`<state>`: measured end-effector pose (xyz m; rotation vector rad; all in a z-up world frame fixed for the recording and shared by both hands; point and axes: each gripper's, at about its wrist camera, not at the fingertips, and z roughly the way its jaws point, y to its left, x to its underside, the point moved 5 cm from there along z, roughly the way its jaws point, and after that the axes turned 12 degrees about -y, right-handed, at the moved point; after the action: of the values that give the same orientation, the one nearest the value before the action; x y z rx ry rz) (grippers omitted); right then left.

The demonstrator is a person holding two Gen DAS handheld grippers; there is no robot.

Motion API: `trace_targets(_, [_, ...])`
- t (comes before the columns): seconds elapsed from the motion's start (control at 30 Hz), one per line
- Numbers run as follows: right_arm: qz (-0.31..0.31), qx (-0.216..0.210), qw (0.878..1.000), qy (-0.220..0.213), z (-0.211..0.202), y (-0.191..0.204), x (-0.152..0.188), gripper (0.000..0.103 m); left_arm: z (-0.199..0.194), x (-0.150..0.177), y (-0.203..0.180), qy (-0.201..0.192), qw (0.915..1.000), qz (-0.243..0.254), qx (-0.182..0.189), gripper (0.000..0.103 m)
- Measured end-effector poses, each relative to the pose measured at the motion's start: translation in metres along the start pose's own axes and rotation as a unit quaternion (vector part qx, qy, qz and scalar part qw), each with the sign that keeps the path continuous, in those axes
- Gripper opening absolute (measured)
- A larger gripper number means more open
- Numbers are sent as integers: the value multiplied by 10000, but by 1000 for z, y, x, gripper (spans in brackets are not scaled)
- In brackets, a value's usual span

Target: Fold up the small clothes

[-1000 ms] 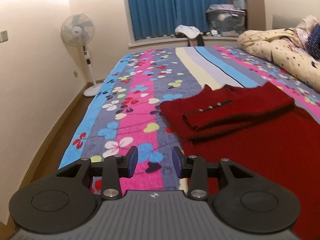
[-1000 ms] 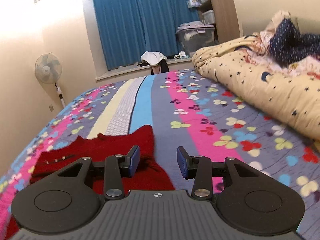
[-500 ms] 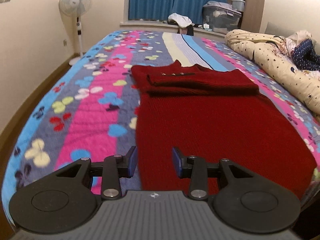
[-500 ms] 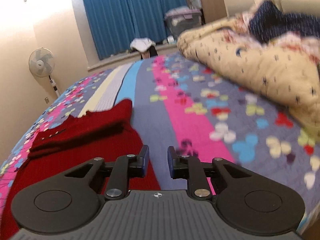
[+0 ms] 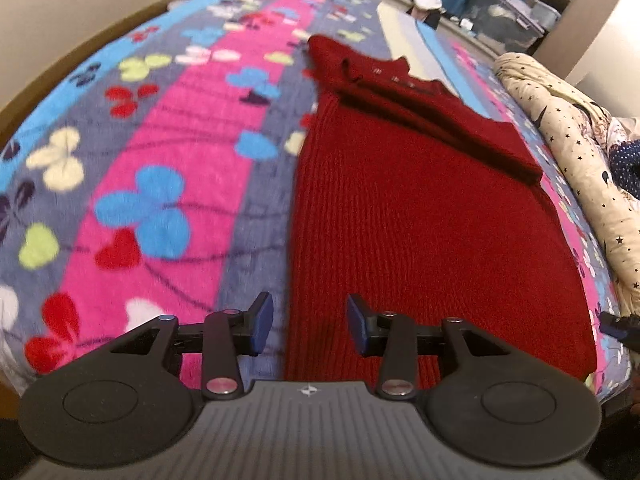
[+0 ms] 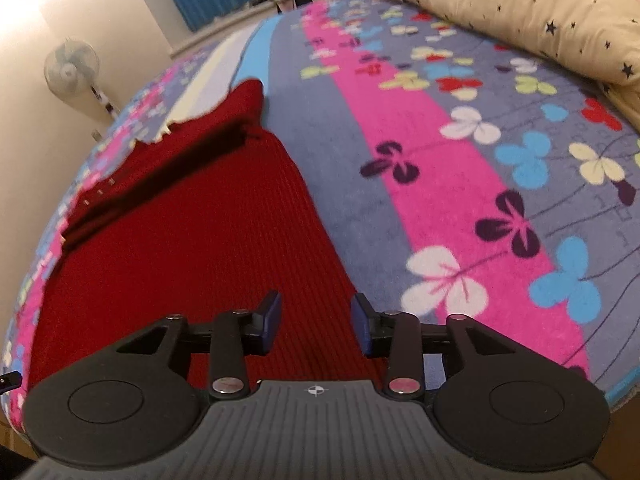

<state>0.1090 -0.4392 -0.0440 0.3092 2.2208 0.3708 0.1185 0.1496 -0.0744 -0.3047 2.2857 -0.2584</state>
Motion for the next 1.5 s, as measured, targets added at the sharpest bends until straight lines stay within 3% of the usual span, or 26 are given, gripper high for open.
trace_targets(0.23, [-159, 512, 9963, 666, 21, -11, 20, 43, 8, 15, 4, 431, 9989, 37, -161, 49])
trace_targets(0.47, [-483, 399, 9951, 765, 22, -2, 26, 45, 10, 26, -6, 580, 9973, 411, -164, 49])
trace_targets(0.53, [-580, 371, 9947, 769, 22, 1, 28, 39, 10, 28, -10, 590, 9967, 543, -115, 47])
trace_targets(0.63, [-691, 328, 9945, 717, 21, 5, 28, 15, 10, 29, -17, 562, 9959, 711, -10, 17])
trace_targets(0.67, [-693, 305, 9948, 685, 20, 5, 27, 12, 9, 28, -19, 534, 9958, 749, -1, 12])
trace_targets(0.73, [-604, 192, 9961, 606, 16, 5, 23, 10, 6, 25, -19, 473, 9958, 778, 23, 11])
trace_targets(0.8, [-398, -10, 9985, 374, 7, 5, 15, 9, -2, 16, -20, 243, 9959, 875, 27, 10])
trace_targets(0.93, [3, -729, 9947, -725, -41, 11, -12, 7, -54, -20, -16, -955, 9921, 647, 483, 10])
trace_targets(1.0, [69, -897, 9911, -984, -57, 11, -16, 7, -70, -25, -11, -1275, 9890, 525, 531, 10])
trace_targets(1.07, [184, -663, 9948, -753, -53, 4, -10, 7, -65, -21, -6, -1099, 9922, 444, 394, 10])
trace_targets(1.17, [276, -209, 9994, 69, -22, -9, 7, 7, -36, -6, -4, -326, 9985, 412, 177, 10])
trace_targets(1.27, [94, 64, 9990, 442, -5, -10, 18, 8, -19, 5, -2, 124, 9993, 296, 209, 12])
trace_targets(1.33, [102, 90, 9983, 574, -1, -8, 21, 13, -16, 8, 0, 212, 9995, 216, 135, 13])
trace_targets(1.4, [3, 236, 9978, 618, 1, -7, 25, 20, -12, 10, 4, 232, 9996, 175, 1, 23])
trace_targets(1.43, [-34, 291, 9974, 661, 3, -8, 26, 29, -11, 10, 7, 247, 9996, 116, -60, 30])
trace_targets(1.5, [-75, 331, 9965, 766, 9, -8, 30, 34, -8, 11, 9, 344, 9993, -29, -113, 32])
